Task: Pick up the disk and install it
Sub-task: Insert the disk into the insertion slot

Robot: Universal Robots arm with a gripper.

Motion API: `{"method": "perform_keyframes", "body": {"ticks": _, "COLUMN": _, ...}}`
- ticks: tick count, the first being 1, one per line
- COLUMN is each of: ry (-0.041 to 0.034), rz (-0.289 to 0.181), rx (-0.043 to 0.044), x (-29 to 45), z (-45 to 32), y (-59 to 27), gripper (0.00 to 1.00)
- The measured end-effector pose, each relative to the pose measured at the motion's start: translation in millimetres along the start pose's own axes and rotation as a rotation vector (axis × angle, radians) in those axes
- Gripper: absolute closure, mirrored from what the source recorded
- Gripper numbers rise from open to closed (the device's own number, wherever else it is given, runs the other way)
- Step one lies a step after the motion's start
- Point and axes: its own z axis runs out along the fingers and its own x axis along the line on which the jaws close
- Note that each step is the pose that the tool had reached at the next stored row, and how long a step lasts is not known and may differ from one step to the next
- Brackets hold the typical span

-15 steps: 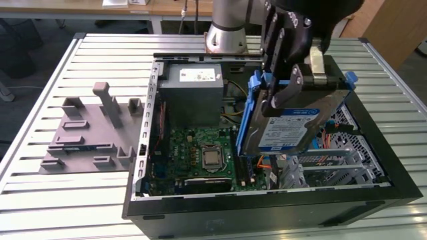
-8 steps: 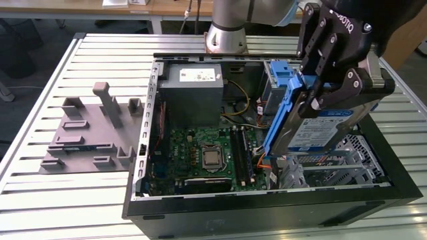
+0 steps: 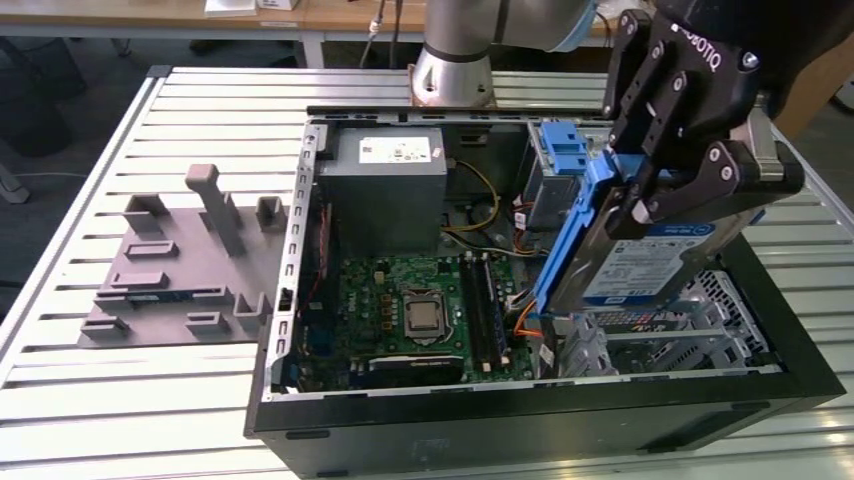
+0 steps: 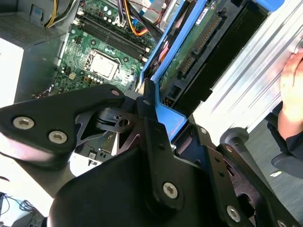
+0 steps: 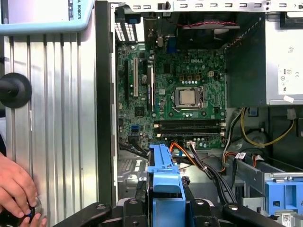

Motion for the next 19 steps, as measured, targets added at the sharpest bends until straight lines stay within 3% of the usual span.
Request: {"method": "perform_keyframes", "body": {"ticks": 19, "ry": 0.0001, "rz": 0.000, "rx": 0.0000, "x": -0.1, "z": 1.0, "y": -20.0, "gripper": 0.63}}
